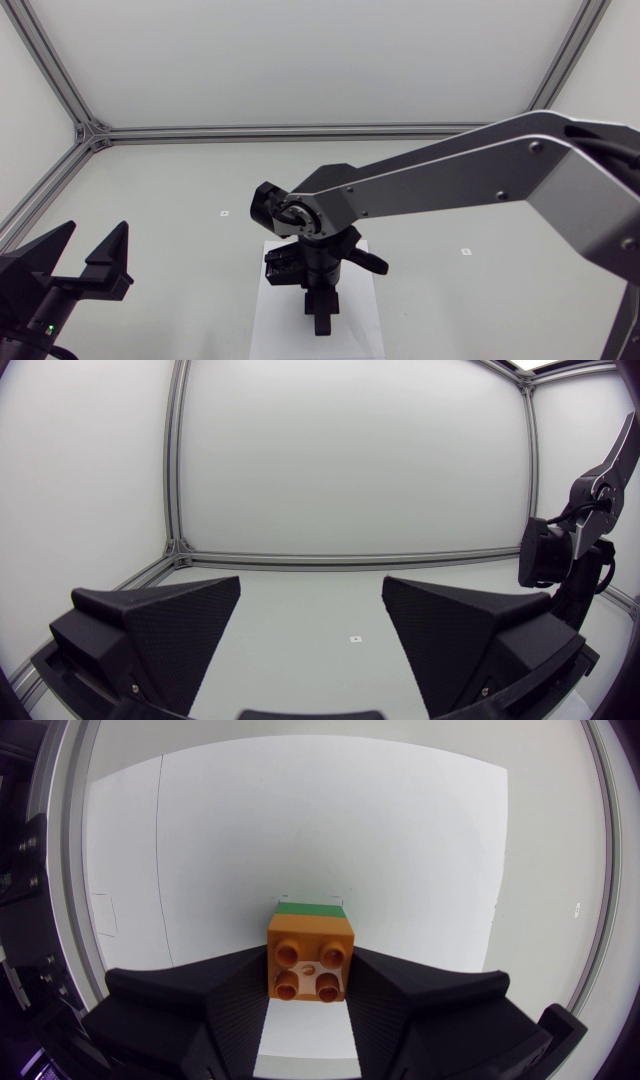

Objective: Pick up the orange 2x2 brick with the right arm and stack it on top of the green 2x2 brick in the center

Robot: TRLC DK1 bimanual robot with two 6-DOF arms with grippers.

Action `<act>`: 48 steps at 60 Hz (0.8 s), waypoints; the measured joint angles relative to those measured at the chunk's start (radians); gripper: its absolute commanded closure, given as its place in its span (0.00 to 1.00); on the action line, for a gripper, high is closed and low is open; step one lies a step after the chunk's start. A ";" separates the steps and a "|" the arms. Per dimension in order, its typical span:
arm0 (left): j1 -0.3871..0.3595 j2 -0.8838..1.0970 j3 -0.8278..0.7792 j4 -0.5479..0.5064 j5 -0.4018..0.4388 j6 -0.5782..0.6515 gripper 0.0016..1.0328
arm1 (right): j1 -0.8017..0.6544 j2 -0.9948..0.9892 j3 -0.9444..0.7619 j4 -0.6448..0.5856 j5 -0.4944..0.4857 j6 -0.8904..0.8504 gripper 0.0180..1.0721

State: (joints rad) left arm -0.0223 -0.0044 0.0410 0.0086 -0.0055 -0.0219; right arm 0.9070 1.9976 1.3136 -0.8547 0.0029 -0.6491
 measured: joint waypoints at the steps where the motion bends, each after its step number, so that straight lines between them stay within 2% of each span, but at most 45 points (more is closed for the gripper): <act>1: 0.000 0.000 0.000 0.000 0.000 0.000 0.04 | 0.000 0.000 0.000 0.000 0.000 -0.001 0.57; 18: 0.000 0.000 0.000 0.000 0.000 0.000 0.04 | 0.000 0.000 0.000 0.003 -0.002 -0.010 0.56; 23: 0.000 0.000 0.000 0.000 0.000 0.000 0.04 | 0.000 0.000 0.000 0.003 -0.003 -0.010 0.43; 33: 0.000 0.000 0.000 0.000 0.000 0.000 0.04 | 0.000 0.000 0.000 0.003 -0.003 -0.010 0.05; 48: 0.000 0.000 0.000 0.000 0.000 0.000 0.04 | 0.000 -0.005 0.000 -0.002 -0.010 -0.010 0.04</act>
State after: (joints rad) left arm -0.0223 -0.0044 0.0410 0.0086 -0.0059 -0.0223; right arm 0.9070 1.9923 1.3136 -0.8562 -0.0071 -0.6594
